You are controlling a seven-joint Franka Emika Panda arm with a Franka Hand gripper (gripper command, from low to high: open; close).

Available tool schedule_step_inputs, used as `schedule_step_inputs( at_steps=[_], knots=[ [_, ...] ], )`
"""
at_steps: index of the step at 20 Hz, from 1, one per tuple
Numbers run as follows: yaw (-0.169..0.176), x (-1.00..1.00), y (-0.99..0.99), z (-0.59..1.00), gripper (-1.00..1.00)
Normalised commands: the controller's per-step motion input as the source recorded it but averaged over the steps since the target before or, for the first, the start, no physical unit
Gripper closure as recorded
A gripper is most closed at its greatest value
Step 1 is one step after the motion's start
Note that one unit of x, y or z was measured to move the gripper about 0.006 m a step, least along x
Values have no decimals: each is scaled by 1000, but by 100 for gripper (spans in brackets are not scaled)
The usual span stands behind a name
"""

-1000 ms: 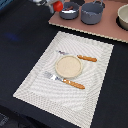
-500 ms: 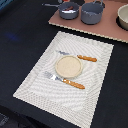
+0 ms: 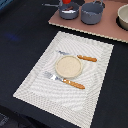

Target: Place the fish, sausage, and tomato into the frying pan.

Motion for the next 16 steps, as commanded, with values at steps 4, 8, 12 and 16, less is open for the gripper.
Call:
schedule_step_inputs(
  at_steps=[4,8,12,16],
  knots=[
    [80,195,319,713,-100],
    [28,32,271,965,-100],
    [13,-61,160,713,-100],
    [0,0,0,0,-100]
  ],
)
